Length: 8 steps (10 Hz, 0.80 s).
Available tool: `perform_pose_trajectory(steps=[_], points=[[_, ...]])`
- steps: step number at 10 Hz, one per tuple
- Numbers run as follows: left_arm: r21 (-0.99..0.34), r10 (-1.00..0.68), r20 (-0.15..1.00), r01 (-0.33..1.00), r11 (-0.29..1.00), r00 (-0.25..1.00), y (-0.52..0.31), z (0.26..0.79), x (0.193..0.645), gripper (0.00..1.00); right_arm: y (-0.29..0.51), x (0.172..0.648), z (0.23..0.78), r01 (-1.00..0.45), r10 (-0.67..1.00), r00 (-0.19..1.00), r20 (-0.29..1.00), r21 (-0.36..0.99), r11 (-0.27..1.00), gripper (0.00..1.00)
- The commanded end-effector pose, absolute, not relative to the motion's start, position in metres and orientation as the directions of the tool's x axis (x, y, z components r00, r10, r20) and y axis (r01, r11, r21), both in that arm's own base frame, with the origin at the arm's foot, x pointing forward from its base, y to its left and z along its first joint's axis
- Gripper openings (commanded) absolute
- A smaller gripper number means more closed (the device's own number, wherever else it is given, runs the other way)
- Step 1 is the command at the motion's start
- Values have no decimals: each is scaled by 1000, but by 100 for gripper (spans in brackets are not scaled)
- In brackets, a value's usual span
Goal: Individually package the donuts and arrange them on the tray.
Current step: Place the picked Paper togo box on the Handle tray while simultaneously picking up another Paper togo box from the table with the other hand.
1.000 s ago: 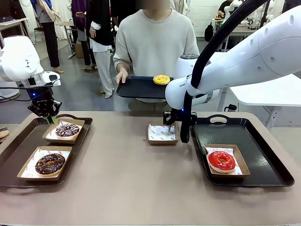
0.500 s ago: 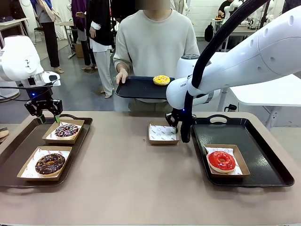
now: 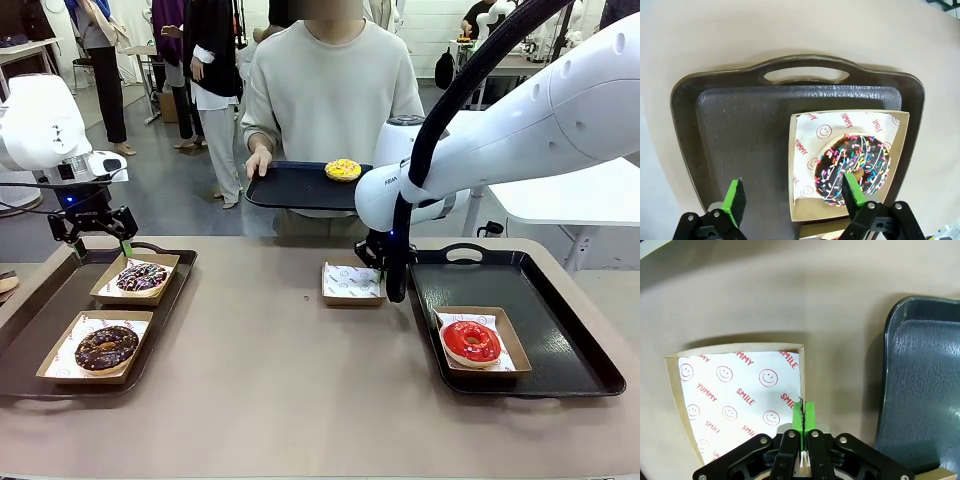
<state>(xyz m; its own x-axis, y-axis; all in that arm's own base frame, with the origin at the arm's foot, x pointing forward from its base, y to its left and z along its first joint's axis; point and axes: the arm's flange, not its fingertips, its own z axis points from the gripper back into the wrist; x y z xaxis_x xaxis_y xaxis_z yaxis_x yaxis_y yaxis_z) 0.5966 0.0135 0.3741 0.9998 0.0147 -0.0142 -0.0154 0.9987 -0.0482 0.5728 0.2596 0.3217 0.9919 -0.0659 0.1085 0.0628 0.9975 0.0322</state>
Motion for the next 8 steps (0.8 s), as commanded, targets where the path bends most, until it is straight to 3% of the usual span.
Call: perform_pose_trajectory(steps=[1, 4, 8], points=[[-90, 22, -25, -24, 996, 999, 18, 385, 588, 100, 264, 571, 332, 90, -96, 986, 136, 50, 995, 0], [-546, -48, 25, 54, 836, 999, 59, 431, 523, 100, 271, 551, 414, 56, -72, 979, 189, 86, 995, 0], [-834, -27, 176, 164, 526, 984, 138, 447, 425, 100, 282, 560, 507, 93, -123, 962, 245, 129, 987, 0]])
